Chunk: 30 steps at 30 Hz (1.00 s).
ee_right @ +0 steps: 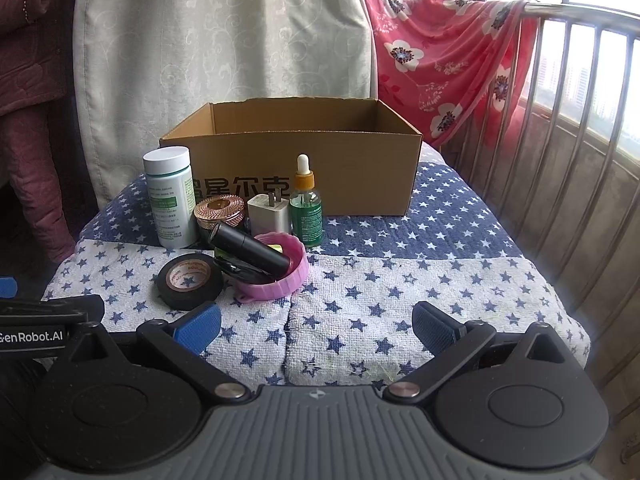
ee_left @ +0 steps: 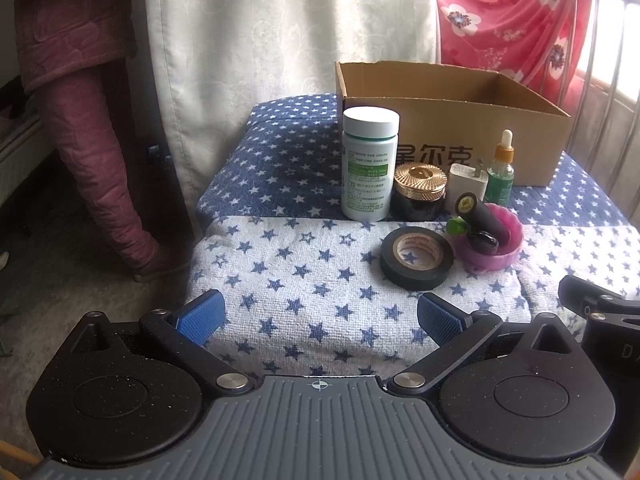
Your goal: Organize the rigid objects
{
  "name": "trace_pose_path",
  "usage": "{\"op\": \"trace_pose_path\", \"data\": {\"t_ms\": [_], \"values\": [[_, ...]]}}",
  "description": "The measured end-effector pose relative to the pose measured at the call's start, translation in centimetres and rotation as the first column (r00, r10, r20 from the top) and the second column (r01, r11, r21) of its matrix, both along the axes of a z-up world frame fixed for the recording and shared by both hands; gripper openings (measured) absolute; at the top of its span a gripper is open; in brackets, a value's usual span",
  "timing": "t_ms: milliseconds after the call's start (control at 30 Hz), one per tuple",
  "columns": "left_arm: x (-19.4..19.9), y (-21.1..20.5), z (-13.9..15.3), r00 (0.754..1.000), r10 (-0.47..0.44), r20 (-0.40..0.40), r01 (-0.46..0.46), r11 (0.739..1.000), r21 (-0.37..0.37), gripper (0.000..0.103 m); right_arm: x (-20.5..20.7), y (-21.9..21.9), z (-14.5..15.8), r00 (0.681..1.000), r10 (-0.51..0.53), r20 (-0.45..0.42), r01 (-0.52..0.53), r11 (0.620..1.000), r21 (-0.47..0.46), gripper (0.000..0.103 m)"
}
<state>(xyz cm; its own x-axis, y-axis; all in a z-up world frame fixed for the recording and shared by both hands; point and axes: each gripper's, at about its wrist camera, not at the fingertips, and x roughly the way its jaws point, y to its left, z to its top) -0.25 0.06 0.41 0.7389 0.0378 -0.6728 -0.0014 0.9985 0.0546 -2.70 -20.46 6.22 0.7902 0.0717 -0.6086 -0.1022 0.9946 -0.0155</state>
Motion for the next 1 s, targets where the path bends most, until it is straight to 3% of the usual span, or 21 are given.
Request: {"op": "trace_pose_path", "data": {"t_ms": [1000], "values": [[0.27,-0.05,-0.46,1.000,0.001,-0.021,-0.001,1.000,-0.009,0.103,0.39,0.02,-0.43,1.000,-0.004,-0.017,0.004,1.000,-0.007,0.103]]}}
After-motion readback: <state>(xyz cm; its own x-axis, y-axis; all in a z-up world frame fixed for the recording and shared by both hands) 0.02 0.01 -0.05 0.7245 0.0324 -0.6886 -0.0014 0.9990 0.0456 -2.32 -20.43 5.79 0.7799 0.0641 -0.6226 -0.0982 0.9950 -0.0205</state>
